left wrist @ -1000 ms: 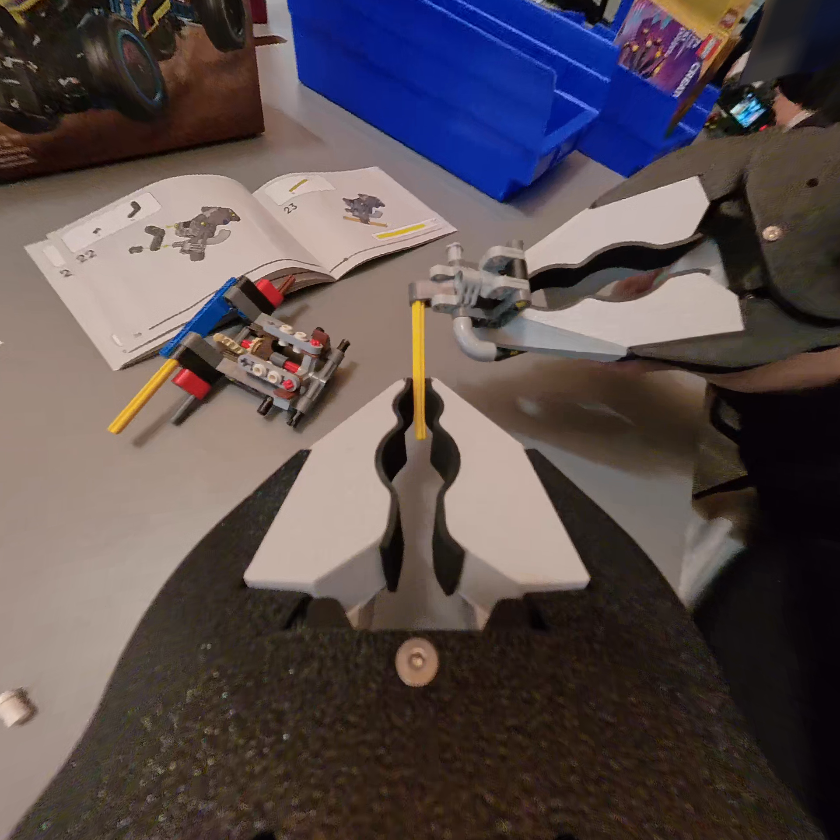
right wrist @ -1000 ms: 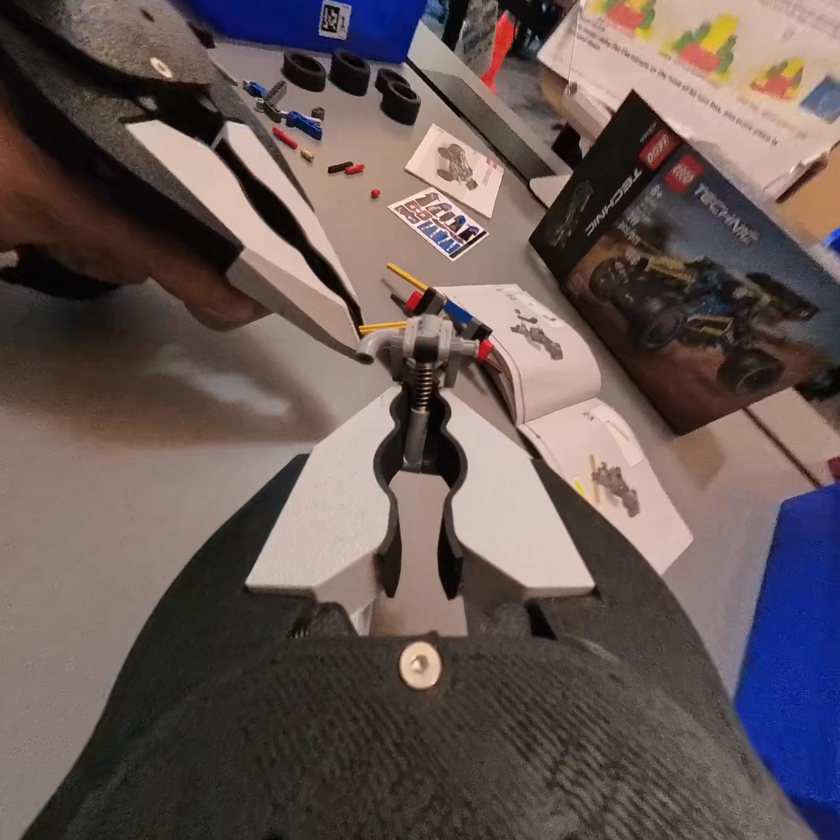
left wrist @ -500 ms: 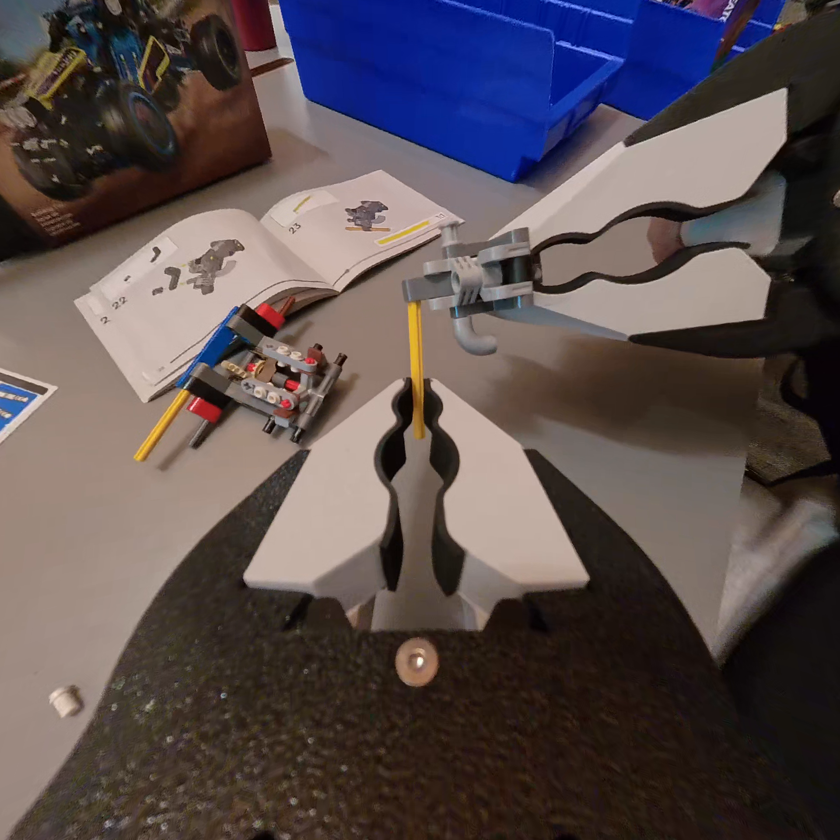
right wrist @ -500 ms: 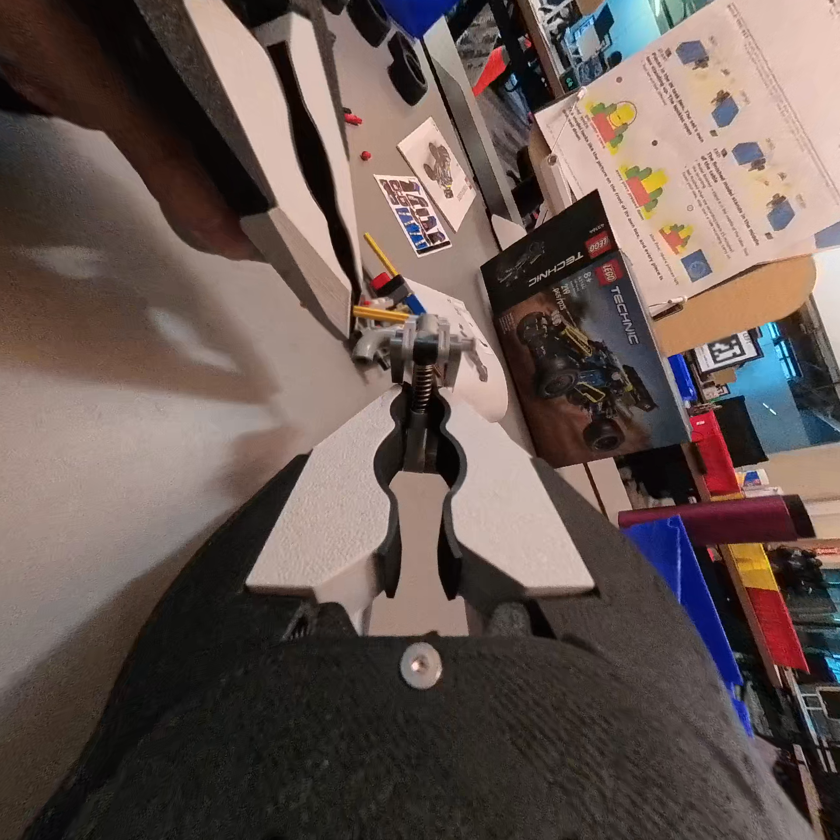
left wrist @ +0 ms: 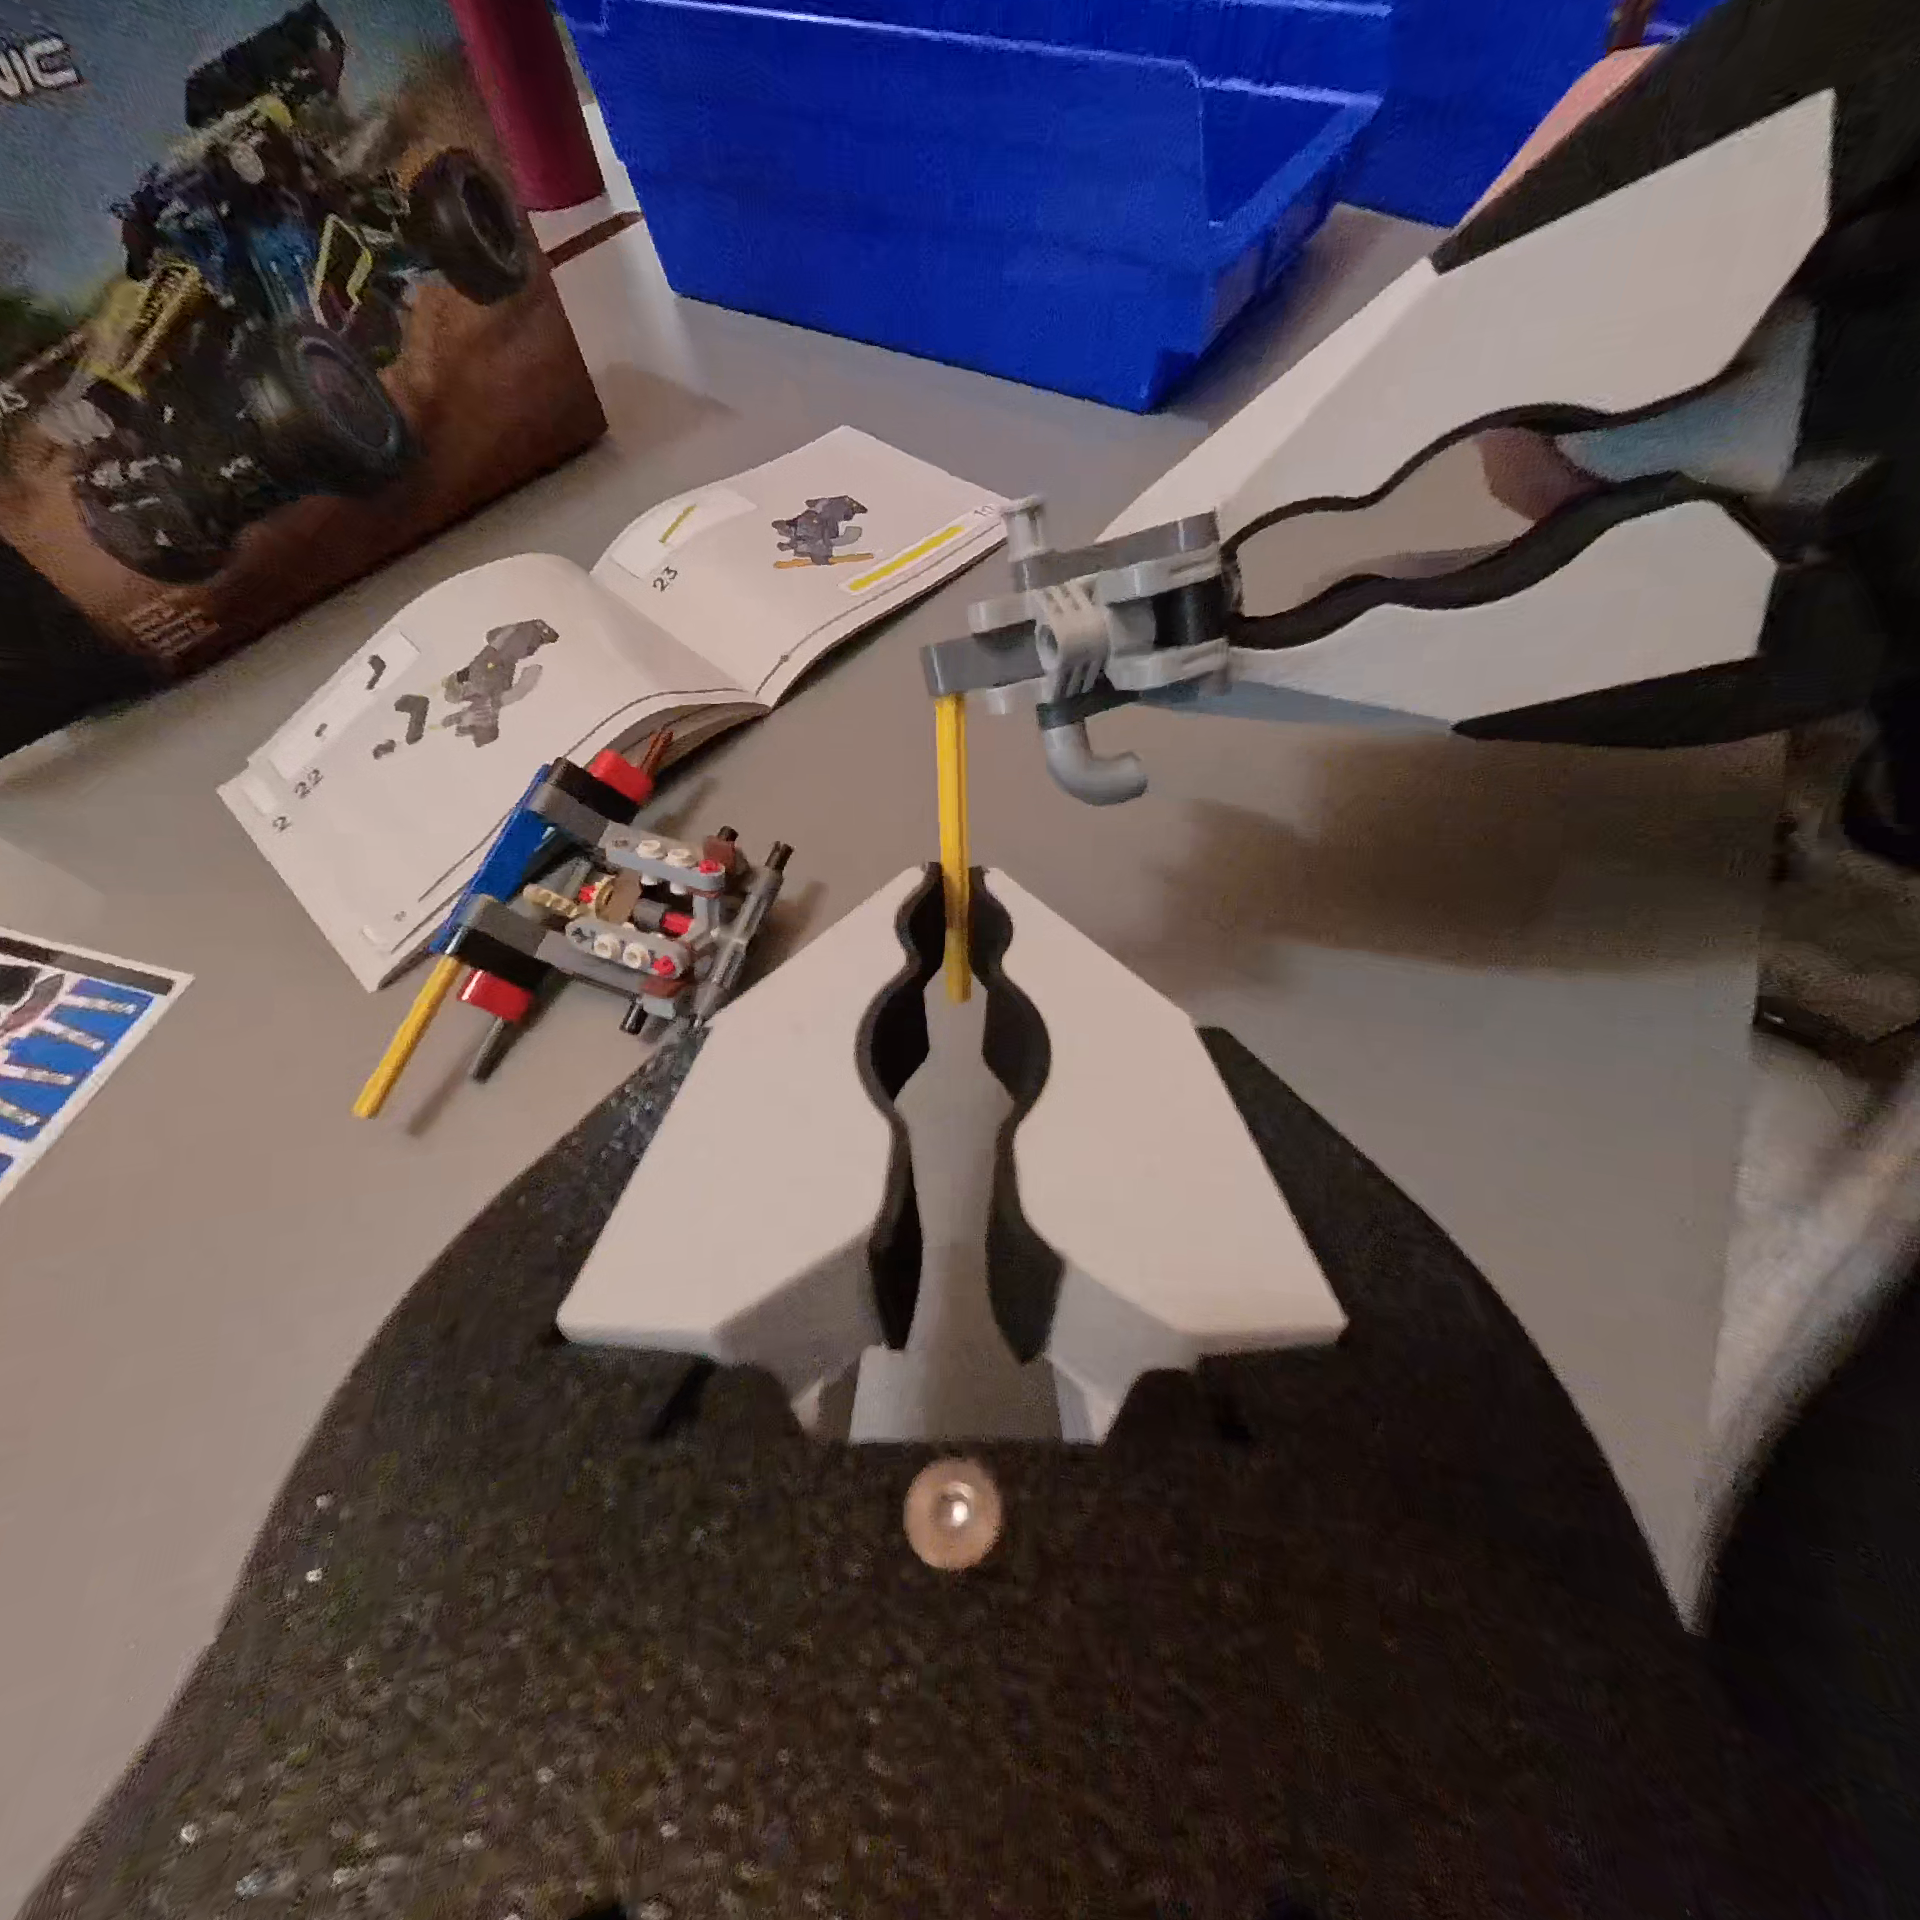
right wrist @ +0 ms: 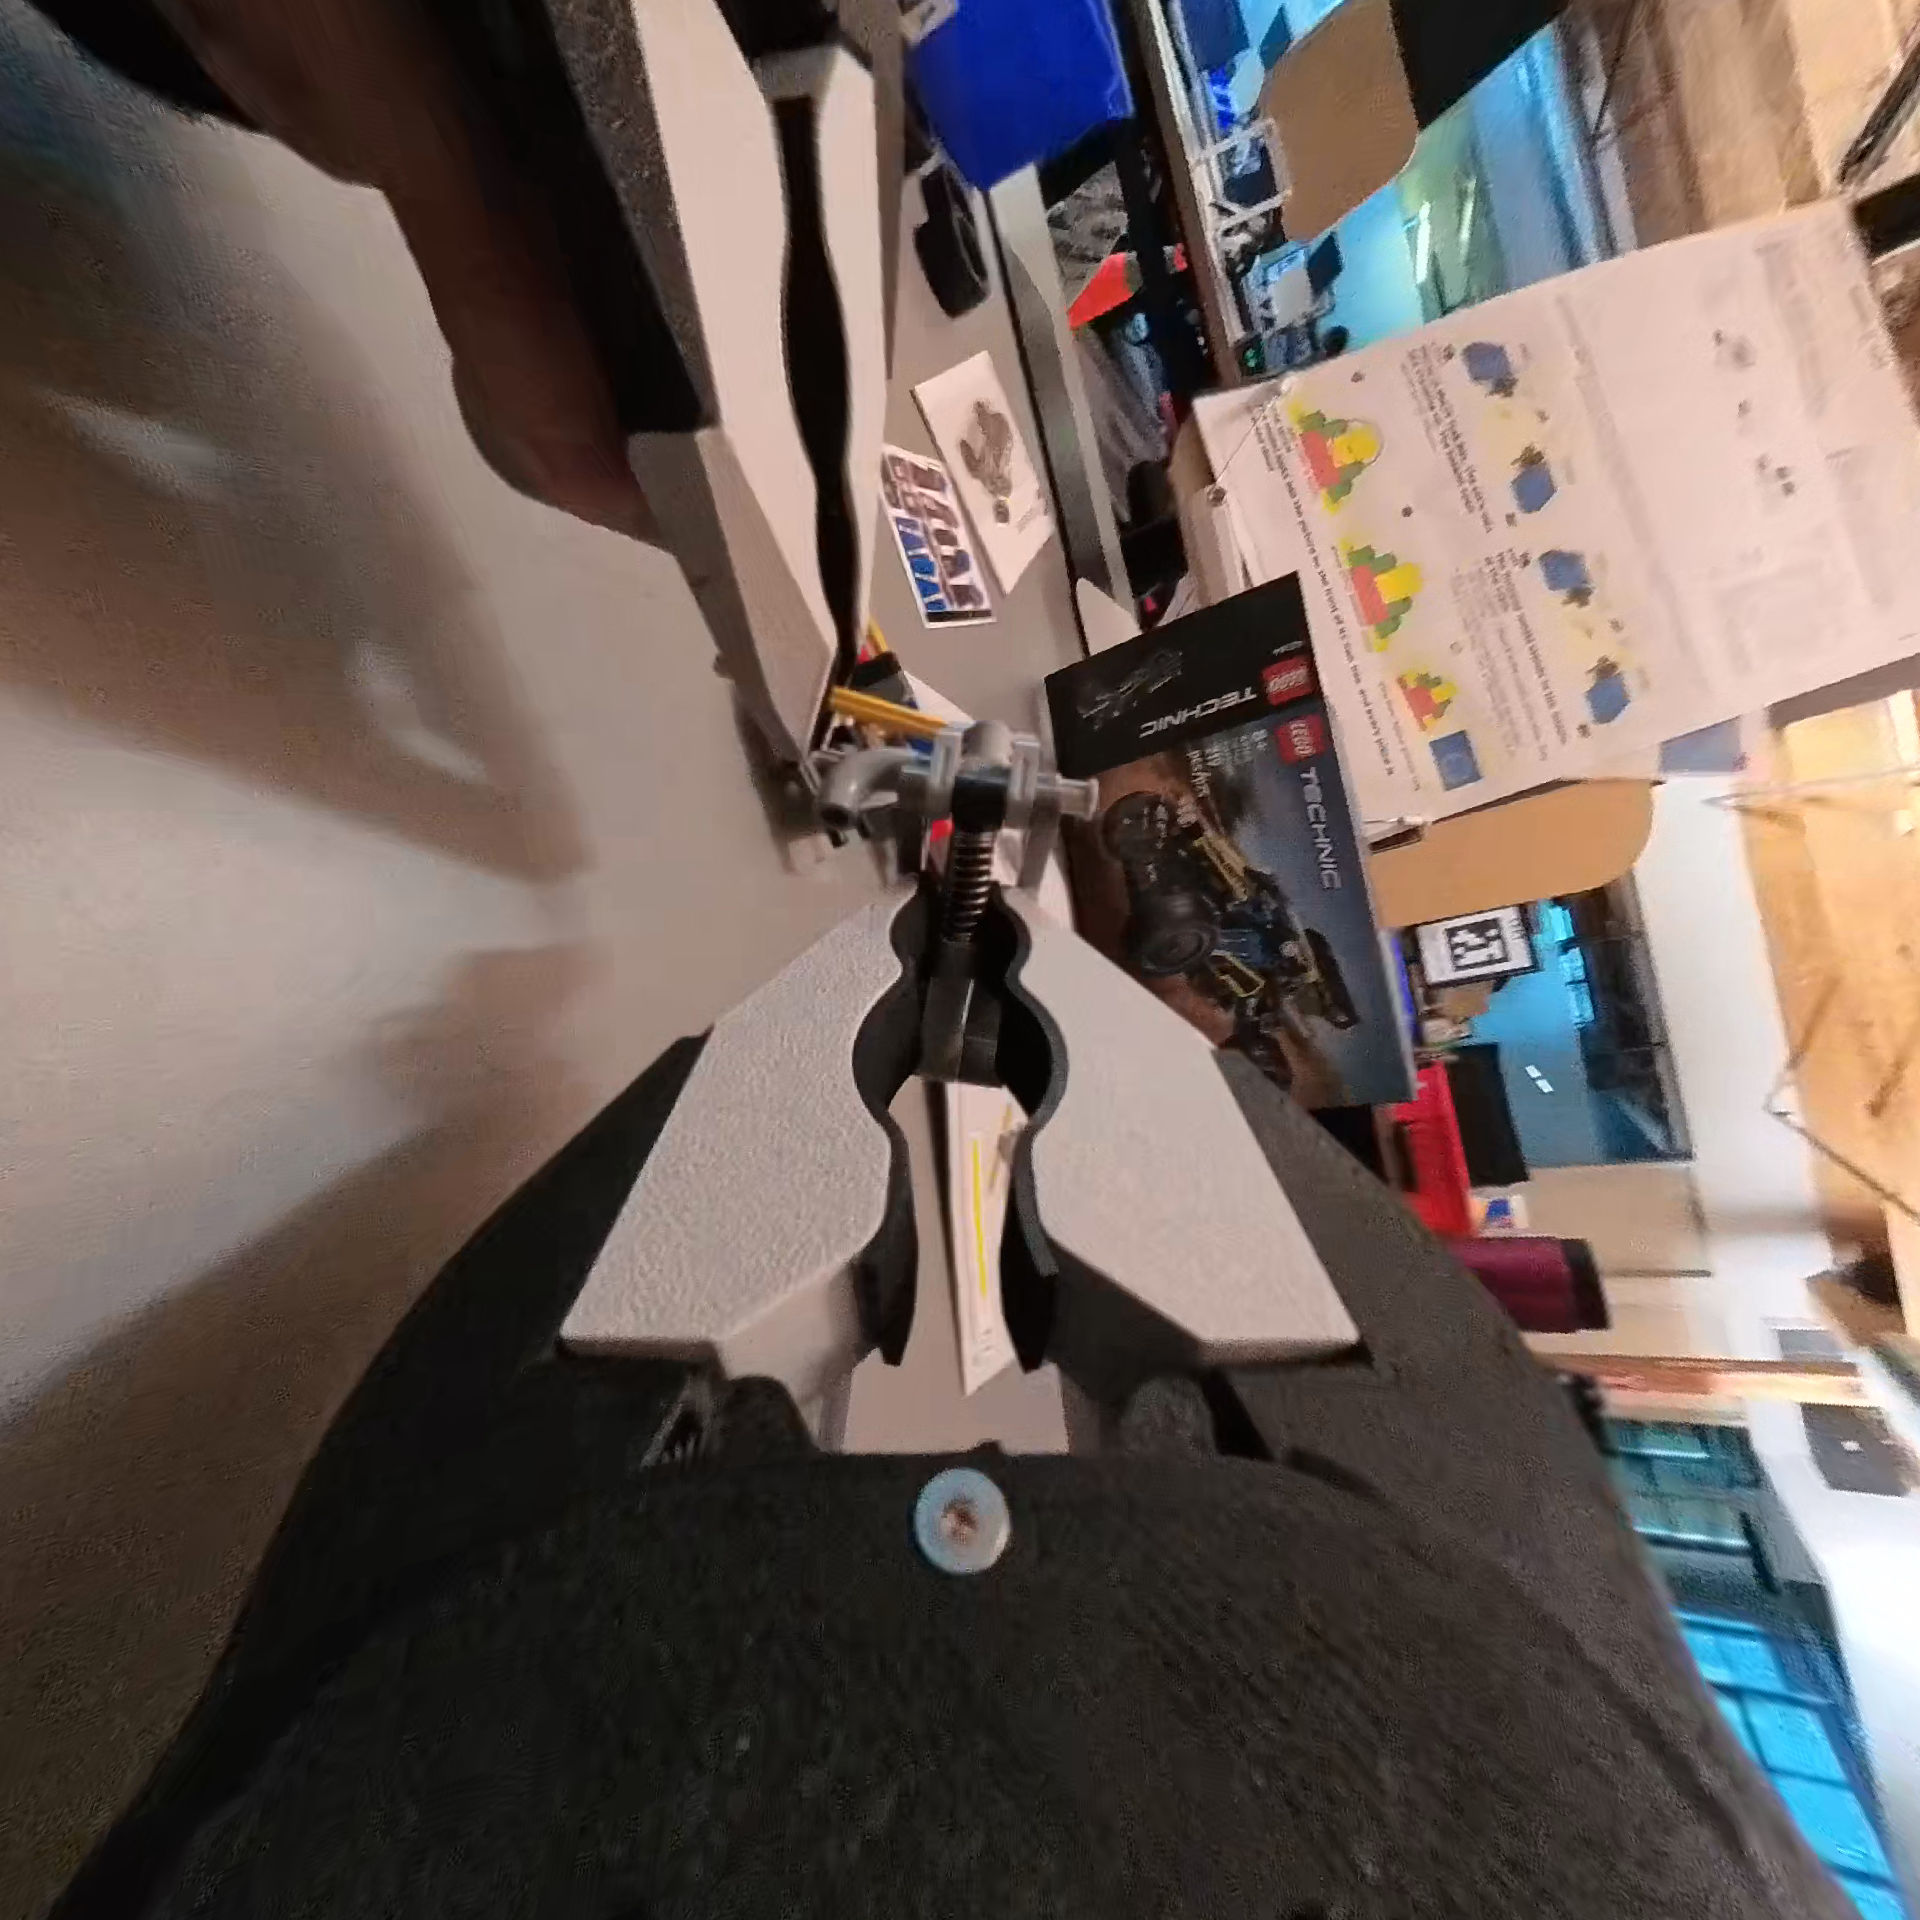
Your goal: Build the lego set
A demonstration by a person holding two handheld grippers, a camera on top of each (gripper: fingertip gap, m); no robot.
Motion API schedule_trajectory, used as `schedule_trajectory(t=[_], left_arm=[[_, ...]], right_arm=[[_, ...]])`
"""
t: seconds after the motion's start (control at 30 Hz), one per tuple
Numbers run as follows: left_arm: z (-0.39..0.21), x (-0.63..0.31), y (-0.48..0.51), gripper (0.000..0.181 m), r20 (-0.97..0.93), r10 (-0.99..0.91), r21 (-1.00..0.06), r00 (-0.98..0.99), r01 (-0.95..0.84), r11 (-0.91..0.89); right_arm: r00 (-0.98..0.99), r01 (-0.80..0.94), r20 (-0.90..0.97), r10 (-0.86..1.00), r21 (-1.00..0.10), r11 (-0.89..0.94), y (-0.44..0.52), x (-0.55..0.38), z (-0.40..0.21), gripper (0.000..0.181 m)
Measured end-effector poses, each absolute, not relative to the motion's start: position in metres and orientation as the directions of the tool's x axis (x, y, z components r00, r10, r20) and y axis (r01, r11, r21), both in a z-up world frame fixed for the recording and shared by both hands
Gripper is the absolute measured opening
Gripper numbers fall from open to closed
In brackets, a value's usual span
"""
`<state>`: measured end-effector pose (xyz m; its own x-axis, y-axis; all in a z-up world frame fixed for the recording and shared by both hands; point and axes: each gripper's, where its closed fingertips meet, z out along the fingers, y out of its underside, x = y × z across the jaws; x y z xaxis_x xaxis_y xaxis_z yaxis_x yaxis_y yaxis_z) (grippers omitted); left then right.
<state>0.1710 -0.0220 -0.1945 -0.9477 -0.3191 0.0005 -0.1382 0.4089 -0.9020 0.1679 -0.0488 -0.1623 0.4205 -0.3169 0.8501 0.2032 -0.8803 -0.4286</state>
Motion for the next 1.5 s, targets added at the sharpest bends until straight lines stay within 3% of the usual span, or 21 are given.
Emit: schedule_trajectory(t=[0.07, 0.13, 0.23, 0.33, 0.47, 0.57, 0.93, 1.1, 1.17, 1.23, 1.33, 1.43, 1.5], left_arm=[[-0.188, 0.166, -0.024, 0.000, 0.167, -0.263, -0.920, -0.950, -0.246, 0.306], [-0.181, 0.162, -0.025, 0.000, 0.276, -0.189, -0.924, -0.942, -0.315, 0.217], [-0.181, 0.166, -0.023, 0.000, 0.101, -0.241, -0.945, -0.965, -0.168, 0.281], [-0.173, 0.171, -0.021, 0.000, -0.099, -0.306, -0.940, -0.947, -0.011, 0.340], [-0.154, 0.172, -0.019, 0.001, -0.182, -0.322, -0.962, -0.929, 0.100, 0.253], [-0.148, 0.172, -0.018, 0.001, -0.244, -0.346, -0.953, -0.906, 0.158, 0.260], [-0.150, 0.166, -0.020, 0.001, 0.014, -0.287, -0.972, -0.958, -0.081, 0.222], [-0.164, 0.174, -0.017, 0.001, -0.115, -0.335, -0.943, -0.935, -0.003, 0.332], [-0.175, 0.176, -0.016, 0.001, -0.152, -0.352, -0.916, -0.923, -0.002, 0.402], [-0.183, 0.174, -0.017, 0.001, -0.063, -0.332, -0.915, -0.941, -0.078, 0.395], [-0.184, 0.164, -0.022, 0.001, 0.127, -0.241, -0.928, -0.962, -0.201, 0.315], [-0.192, 0.173, -0.017, 0.001, -0.040, -0.311, -0.898, -0.950, -0.102, 0.428], [-0.192, 0.171, -0.016, 0.001, 0.019, -0.301, -0.889, -0.953, -0.154, 0.432]], right_arm=[[0.396, 0.239, 0.864, -0.312, -0.425, -0.873, -0.046, 0.165, -0.157, 0.007], [0.421, 0.252, 0.828, -0.371, -0.500, -0.828, -0.042, 0.163, -0.150, 0.007], [0.445, 0.232, 0.806, -0.392, -0.526, -0.818, -0.042, 0.164, -0.151, 0.006], [0.369, 0.275, 0.853, -0.370, -0.480, -0.833, -0.041, 0.164, -0.141, 0.007], [0.171, 0.346, 0.940, -0.294, -0.337, -0.876, -0.038, 0.160, -0.120, 0.006], [0.145, 0.358, 0.942, -0.303, -0.335, -0.871, -0.036, 0.158, -0.114, 0.006], [0.163, 0.338, 0.903, -0.398, -0.430, -0.837, -0.035, 0.159, -0.114, 0.005], [0.313, 0.273, 0.839, -0.445, -0.528, -0.804, -0.035, 0.164, -0.130, 0.006], [0.335, 0.257, 0.847, -0.413, -0.503, -0.825, -0.034, 0.164, -0.139, 0.006], [0.346, 0.266, 0.848, -0.401, -0.498, -0.825, -0.028, 0.164, -0.147, 0.006], [0.448, 0.280, 0.772, -0.450, -0.600, -0.750, -0.018, 0.160, -0.151, 0.006], [0.415, 0.251, 0.815, -0.405, -0.531, -0.810, -0.020, 0.165, -0.154, 0.006], [0.382, 0.225, 0.833, -0.401, -0.505, -0.833, -0.026, 0.167, -0.153, 0.006]])
